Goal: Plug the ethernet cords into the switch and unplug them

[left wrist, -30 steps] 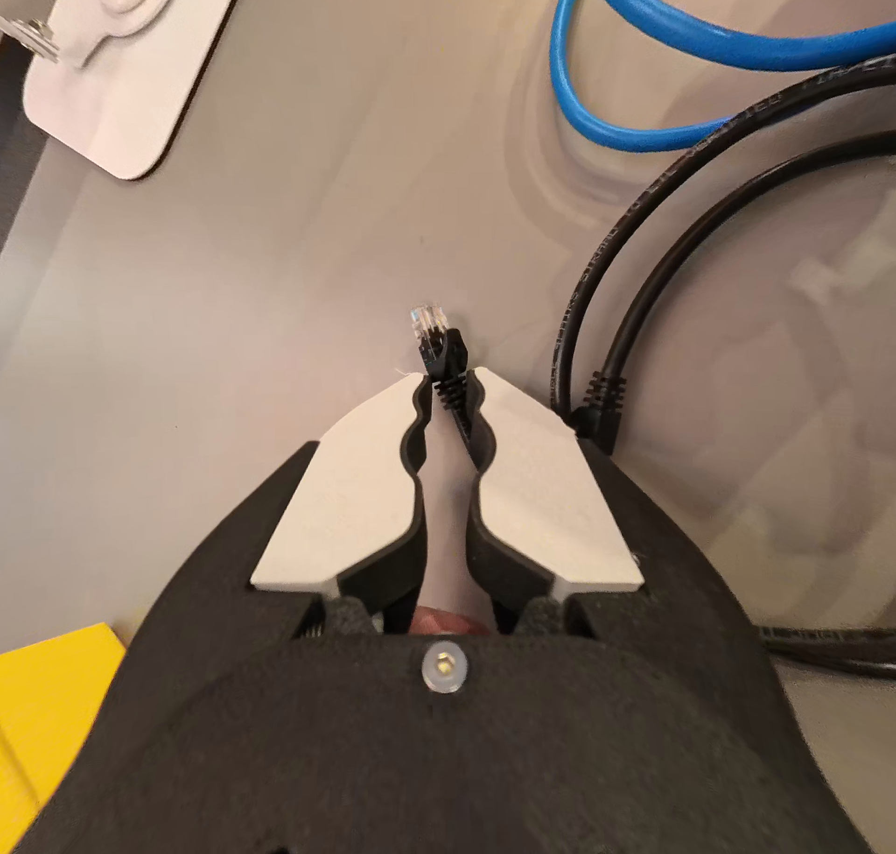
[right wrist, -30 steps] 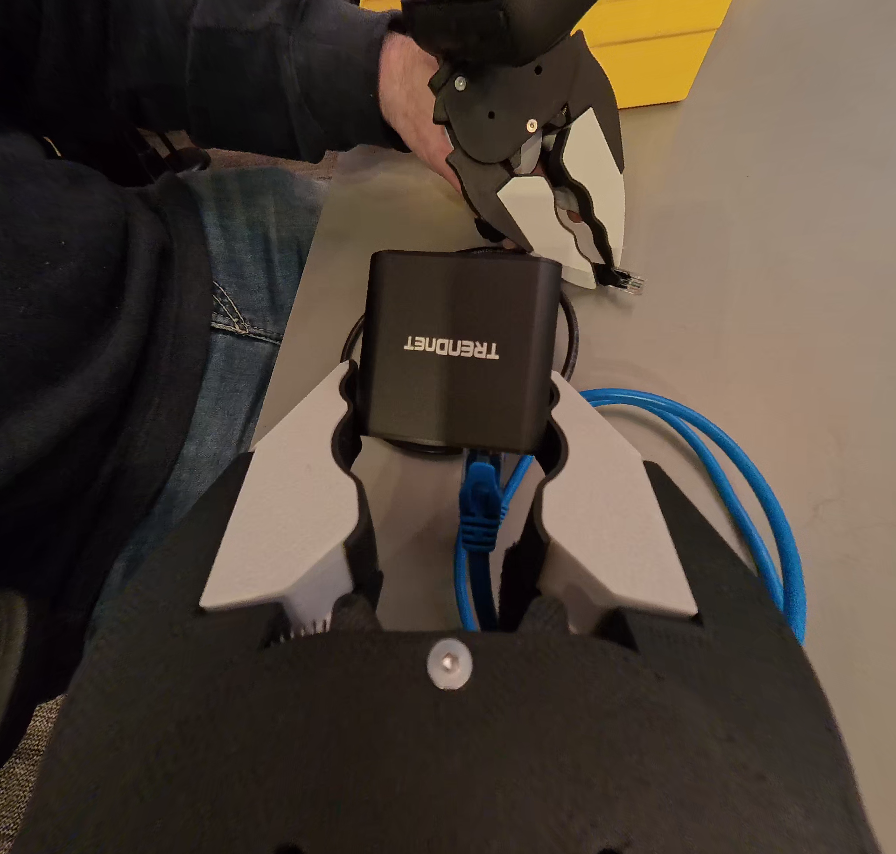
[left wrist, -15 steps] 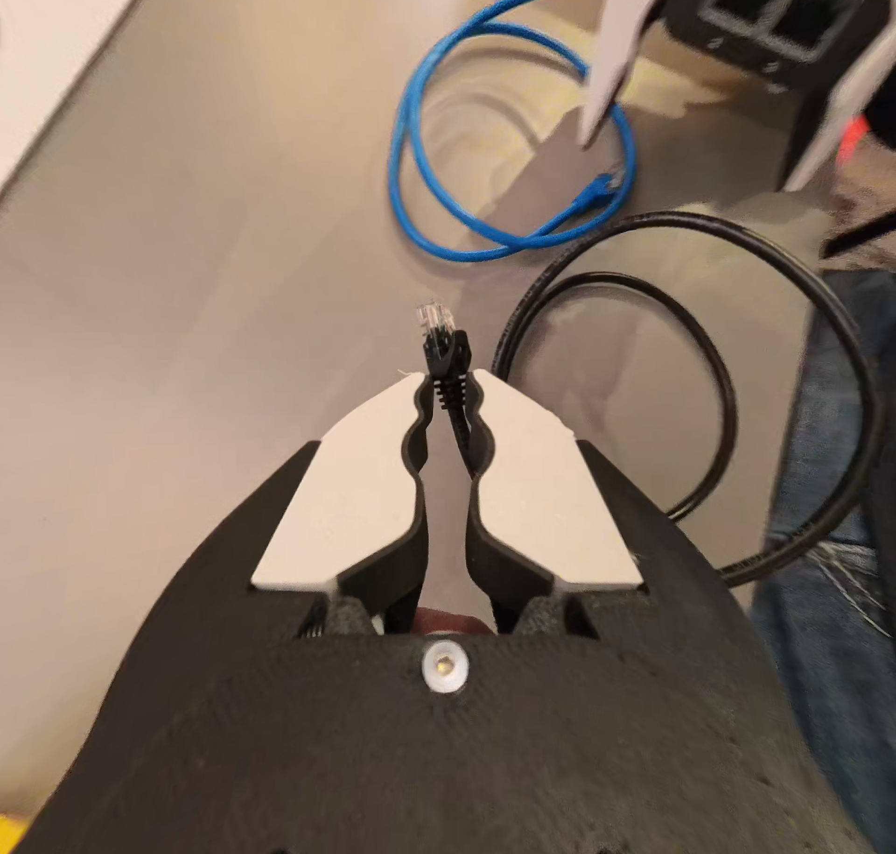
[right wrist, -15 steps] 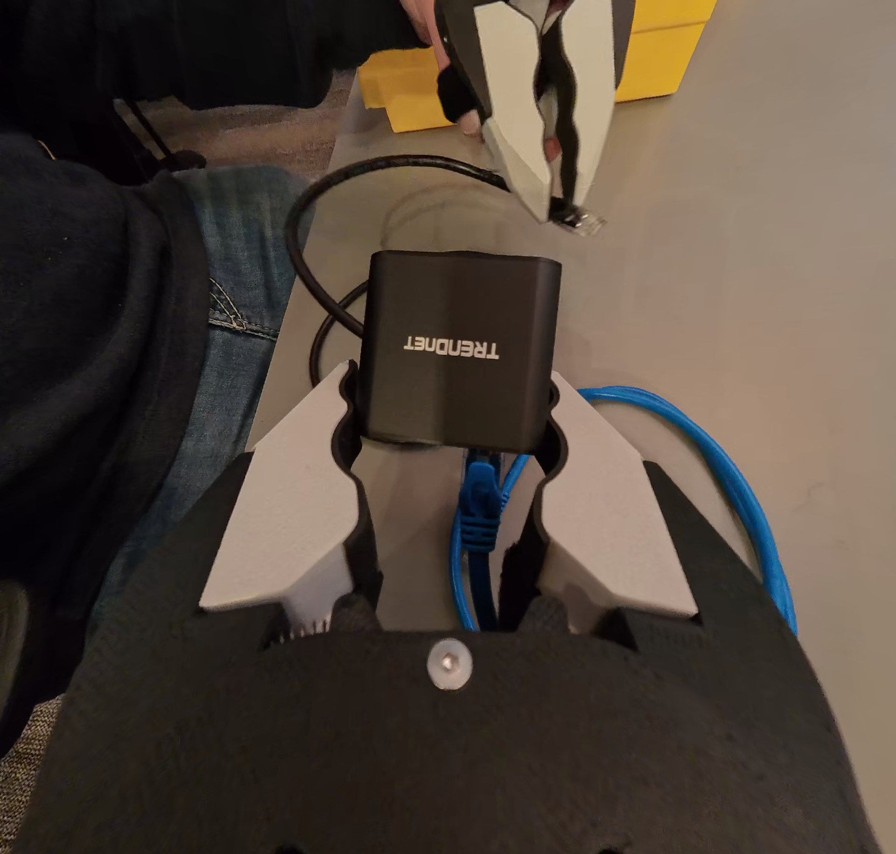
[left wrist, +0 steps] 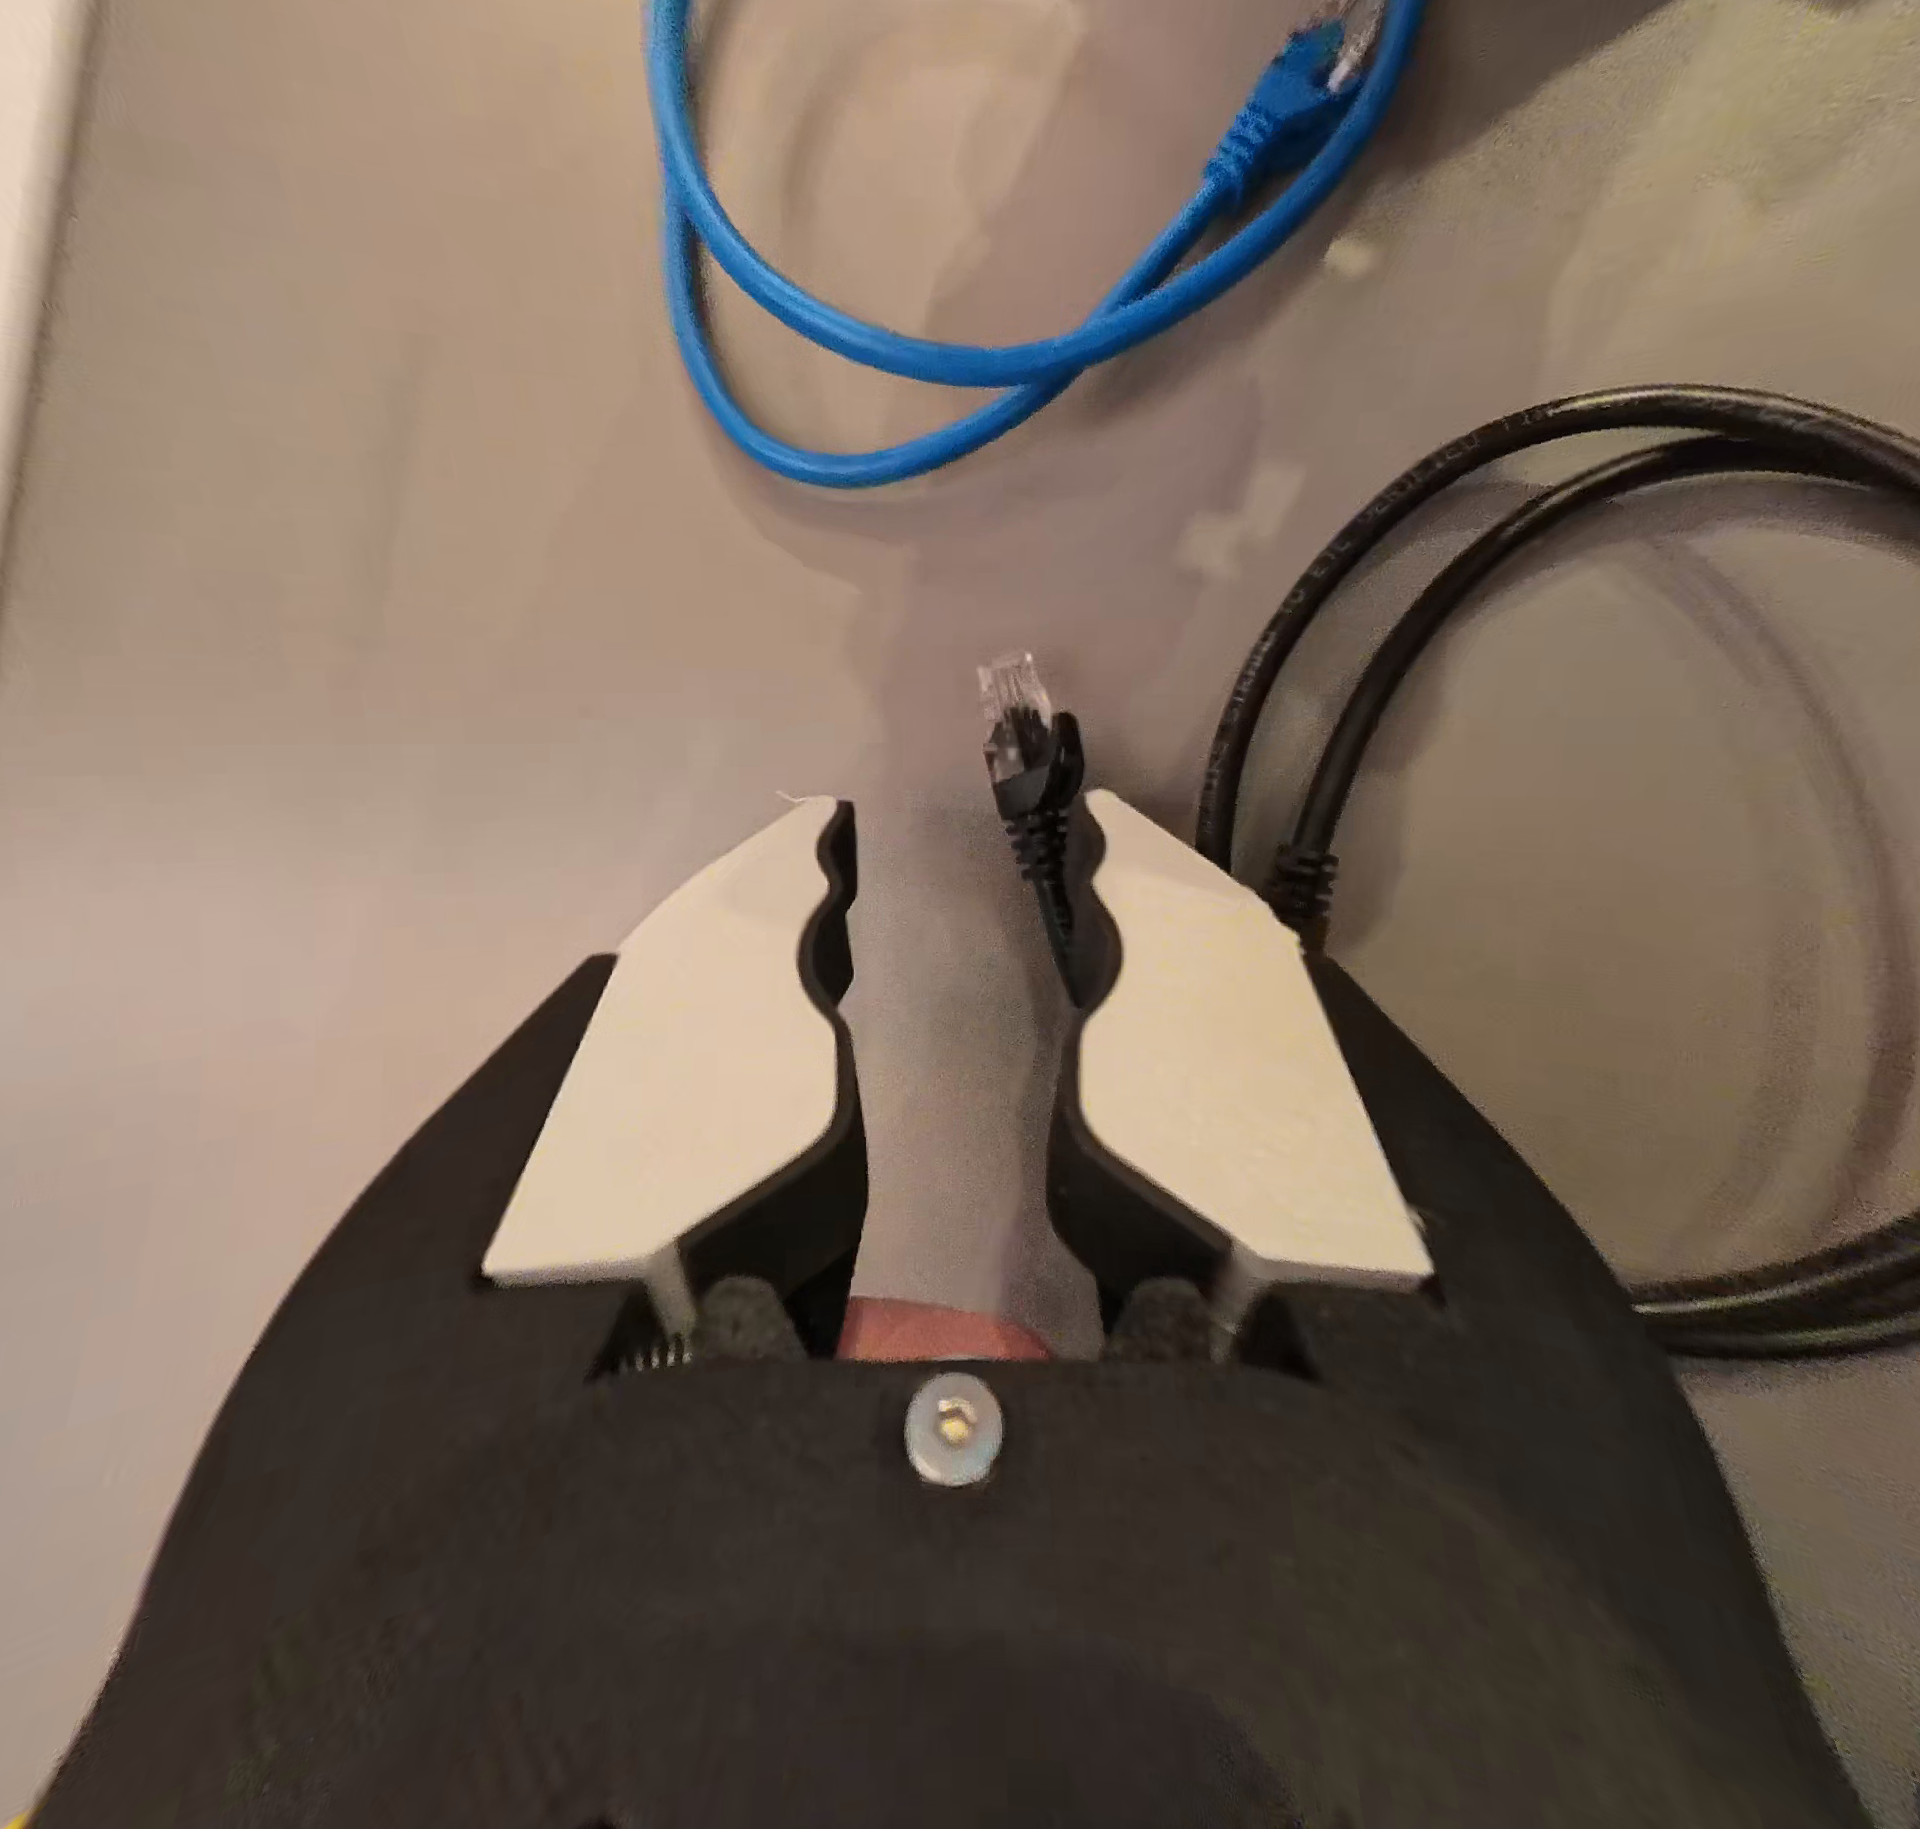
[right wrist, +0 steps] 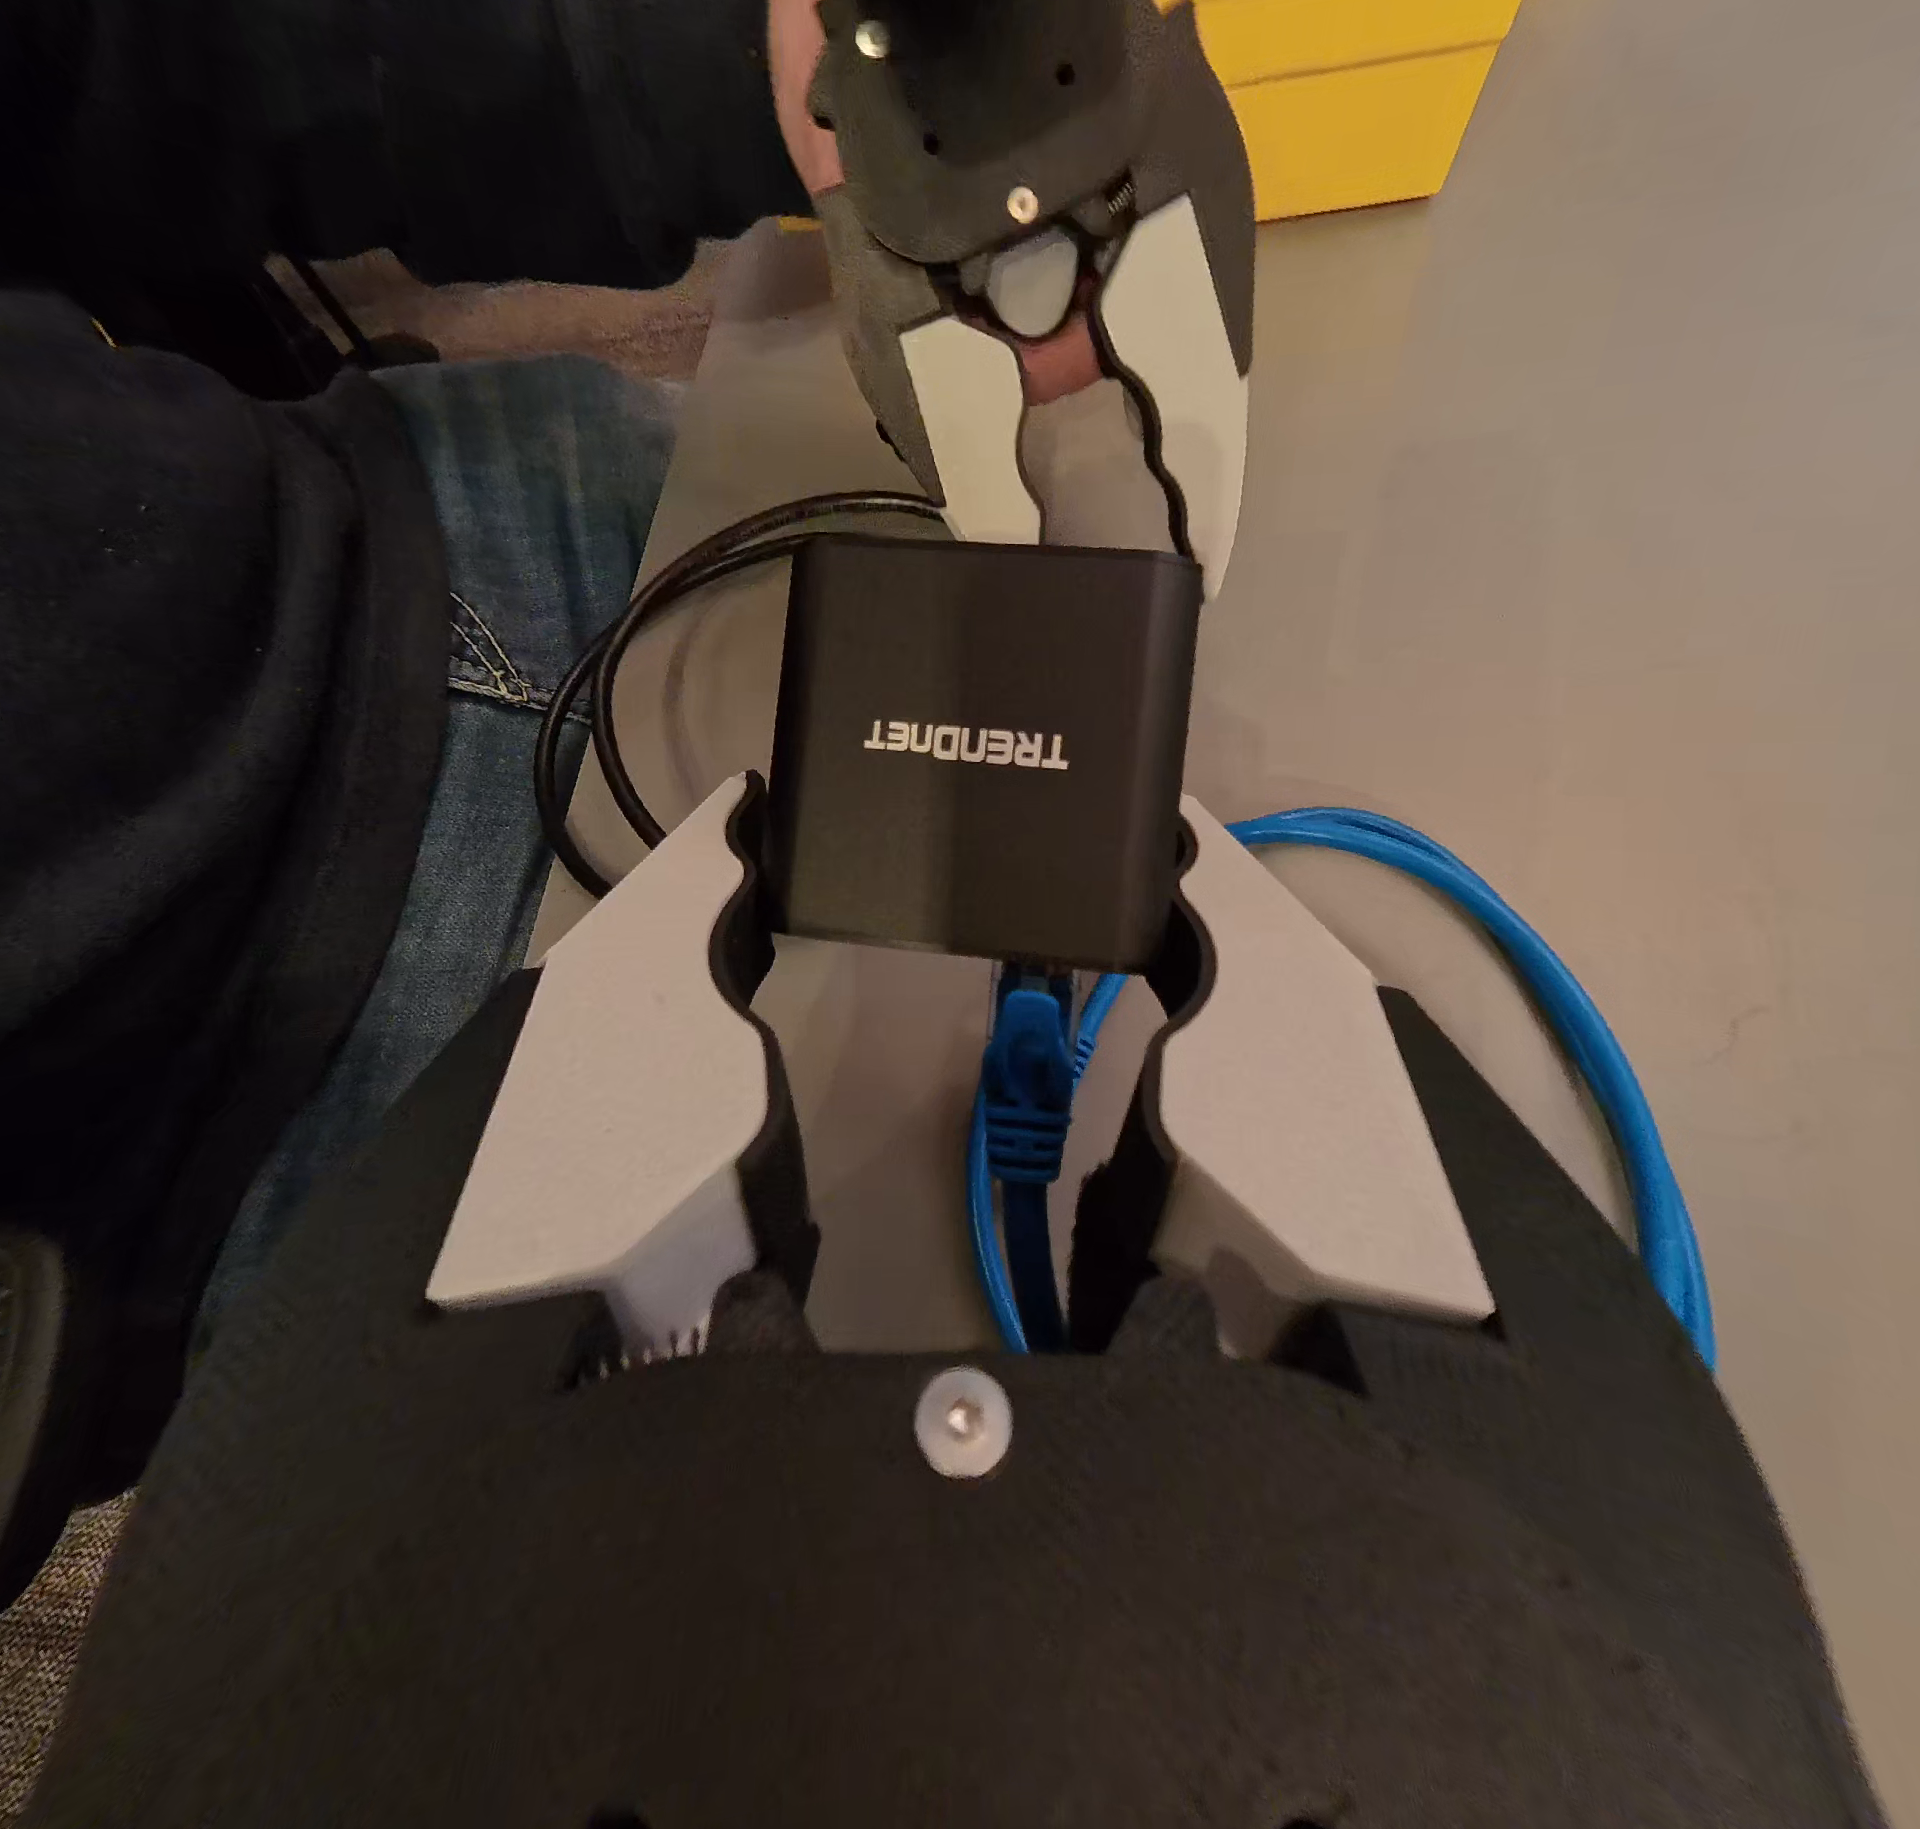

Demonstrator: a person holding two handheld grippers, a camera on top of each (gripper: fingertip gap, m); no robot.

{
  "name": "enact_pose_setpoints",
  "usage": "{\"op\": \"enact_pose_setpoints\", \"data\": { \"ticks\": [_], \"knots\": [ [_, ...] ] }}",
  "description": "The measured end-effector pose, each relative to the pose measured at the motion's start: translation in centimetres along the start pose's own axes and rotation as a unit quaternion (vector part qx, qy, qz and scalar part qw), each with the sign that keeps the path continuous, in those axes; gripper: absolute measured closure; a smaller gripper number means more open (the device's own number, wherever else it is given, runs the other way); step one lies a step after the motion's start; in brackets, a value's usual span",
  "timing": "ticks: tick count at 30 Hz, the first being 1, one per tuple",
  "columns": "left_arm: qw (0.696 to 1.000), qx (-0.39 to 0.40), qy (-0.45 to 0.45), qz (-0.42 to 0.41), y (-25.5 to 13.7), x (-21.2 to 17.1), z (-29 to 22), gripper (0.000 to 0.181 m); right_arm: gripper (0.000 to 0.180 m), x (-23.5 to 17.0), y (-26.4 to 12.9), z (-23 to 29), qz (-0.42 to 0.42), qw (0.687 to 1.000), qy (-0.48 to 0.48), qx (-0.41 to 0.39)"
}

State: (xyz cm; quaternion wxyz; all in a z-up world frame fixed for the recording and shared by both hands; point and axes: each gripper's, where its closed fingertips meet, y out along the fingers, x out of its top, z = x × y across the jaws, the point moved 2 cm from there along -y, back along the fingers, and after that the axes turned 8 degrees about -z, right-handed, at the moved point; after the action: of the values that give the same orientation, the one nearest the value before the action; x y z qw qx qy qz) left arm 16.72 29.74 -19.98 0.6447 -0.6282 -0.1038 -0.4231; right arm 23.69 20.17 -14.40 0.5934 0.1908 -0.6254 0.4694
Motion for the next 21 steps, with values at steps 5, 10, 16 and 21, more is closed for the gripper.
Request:
{"op": "enact_pose_setpoints", "data": {
  "ticks": [5,10,16,21],
  "knots": [
    [0.989,0.062,0.134,0.005,-1.1,0.7,-1.7,0.152,0.109,-0.1,0.0,0.0,-0.002,1.000,0.001,-0.001],
    [0.970,0.090,0.220,0.039,-0.6,0.3,-2.6,0.159,0.109,-0.1,0.0,0.1,-0.004,1.000,0.000,-0.002],
    [0.968,0.096,0.227,0.055,0.1,-0.9,-2.2,0.168,0.109,-0.1,-0.2,0.0,-0.006,1.000,0.001,-0.003],
    [0.977,0.091,0.184,0.050,0.4,-1.0,-1.5,0.168,0.109,0.0,-0.1,0.0,-0.007,1.000,0.000,-0.003]
  ]
}}
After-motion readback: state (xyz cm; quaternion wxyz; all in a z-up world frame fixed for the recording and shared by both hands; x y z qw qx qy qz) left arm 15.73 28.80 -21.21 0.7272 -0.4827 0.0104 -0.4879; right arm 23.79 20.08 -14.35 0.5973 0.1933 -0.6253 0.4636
